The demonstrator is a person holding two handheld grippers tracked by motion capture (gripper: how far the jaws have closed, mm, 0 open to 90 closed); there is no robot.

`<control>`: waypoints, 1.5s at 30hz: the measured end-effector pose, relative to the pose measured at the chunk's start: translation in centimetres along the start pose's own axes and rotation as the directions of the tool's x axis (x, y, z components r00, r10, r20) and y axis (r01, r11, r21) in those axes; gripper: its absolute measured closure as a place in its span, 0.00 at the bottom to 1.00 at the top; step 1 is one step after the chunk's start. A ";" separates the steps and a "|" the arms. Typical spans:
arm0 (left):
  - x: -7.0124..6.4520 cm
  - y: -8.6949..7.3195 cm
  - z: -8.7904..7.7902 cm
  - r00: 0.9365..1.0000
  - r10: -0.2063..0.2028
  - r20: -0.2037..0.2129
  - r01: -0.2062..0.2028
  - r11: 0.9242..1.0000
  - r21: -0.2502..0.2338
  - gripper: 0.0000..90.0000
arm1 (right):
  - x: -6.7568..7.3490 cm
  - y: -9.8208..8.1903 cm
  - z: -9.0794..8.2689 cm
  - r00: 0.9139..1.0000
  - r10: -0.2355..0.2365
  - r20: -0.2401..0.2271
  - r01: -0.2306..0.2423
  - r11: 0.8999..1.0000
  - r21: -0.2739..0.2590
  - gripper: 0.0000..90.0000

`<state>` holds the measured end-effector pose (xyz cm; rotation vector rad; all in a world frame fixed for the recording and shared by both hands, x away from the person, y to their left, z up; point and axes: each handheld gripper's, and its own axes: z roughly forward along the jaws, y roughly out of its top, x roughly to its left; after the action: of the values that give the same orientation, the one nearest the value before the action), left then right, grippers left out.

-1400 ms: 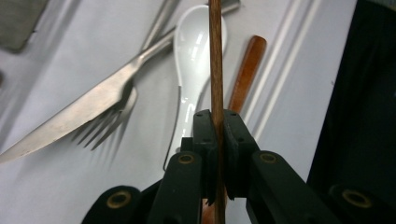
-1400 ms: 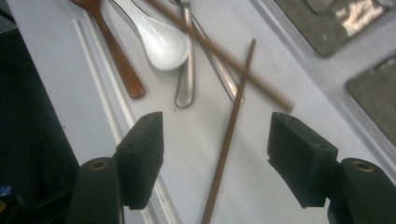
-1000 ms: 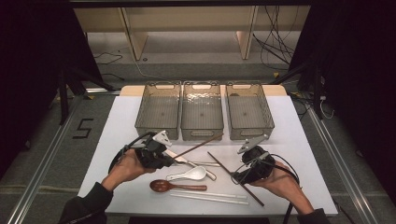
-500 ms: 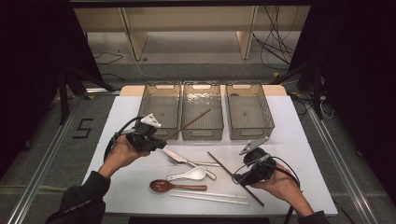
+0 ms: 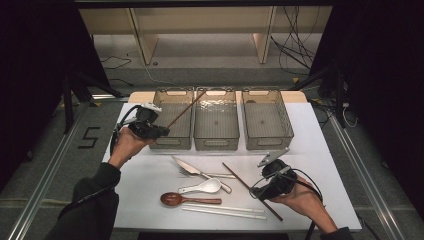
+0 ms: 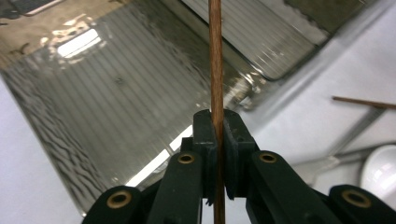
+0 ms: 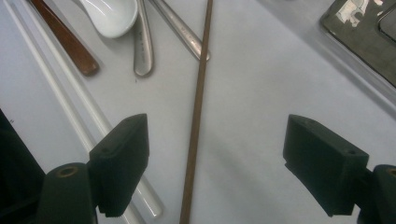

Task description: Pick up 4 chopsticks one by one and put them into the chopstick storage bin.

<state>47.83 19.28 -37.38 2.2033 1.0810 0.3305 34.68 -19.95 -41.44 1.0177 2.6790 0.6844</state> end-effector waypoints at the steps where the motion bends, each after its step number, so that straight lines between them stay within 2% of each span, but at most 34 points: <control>1: 0.3 0.2 0.1 1.000 -0.008 -0.005 0.008 1.000 0.000 0.94 | 0.0 0.0 0.0 1.000 0.000 -0.001 0.000 1.000 0.001 0.26; 6: 1.4 0.9 0.8 0.998 -0.053 -0.025 0.053 0.999 0.004 0.94 | 0.0 0.0 0.0 1.000 -0.002 -0.002 0.002 1.000 0.003 0.27; 12: 2.6 1.5 1.7 0.996 -0.077 -0.035 0.078 0.997 0.025 0.94 | 0.1 0.0 0.1 1.000 -0.001 -0.009 0.001 1.000 0.014 0.27; 15: 3.3 1.5 2.1 0.993 -0.110 -0.040 0.111 0.993 0.026 0.94 | 0.1 0.0 0.1 1.000 -0.002 -0.008 0.002 1.000 0.015 0.27; 19: 4.0 1.3 2.8 0.989 -0.135 -0.056 0.137 0.990 0.035 0.94 | 0.1 0.0 0.1 1.000 -0.003 -0.008 0.003 1.000 0.014 0.27; 28: 4.6 1.4 4.2 0.985 -0.140 -0.104 0.148 0.986 0.076 0.94 | 0.2 0.0 0.2 1.000 -0.008 -0.015 0.008 1.000 0.020 0.27; 36: 5.1 1.2 4.8 0.975 -0.175 -0.135 0.187 0.979 0.079 0.93 | 0.2 0.0 0.3 1.000 -0.010 -0.018 0.011 1.000 0.023 0.27; 39: 5.3 1.1 4.9 0.973 -0.192 -0.125 0.201 0.977 0.070 0.82 | 0.3 0.0 0.3 1.000 -0.010 -0.020 0.011 1.000 0.023 0.27; 44: 4.6 1.0 4.4 0.976 -0.198 -0.086 0.202 0.978 0.044 0.65 | 0.2 0.0 0.3 1.000 -0.006 -0.018 0.007 1.000 0.025 0.27; 45: 4.4 1.0 4.2 0.979 -0.189 -0.079 0.192 0.980 0.042 0.59 | 0.2 0.0 0.3 1.000 -0.006 -0.018 0.007 1.000 0.027 0.27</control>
<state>53.19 20.40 -40.16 2.1234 1.3430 0.3055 34.58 -19.72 -41.69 1.0137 2.7124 0.6613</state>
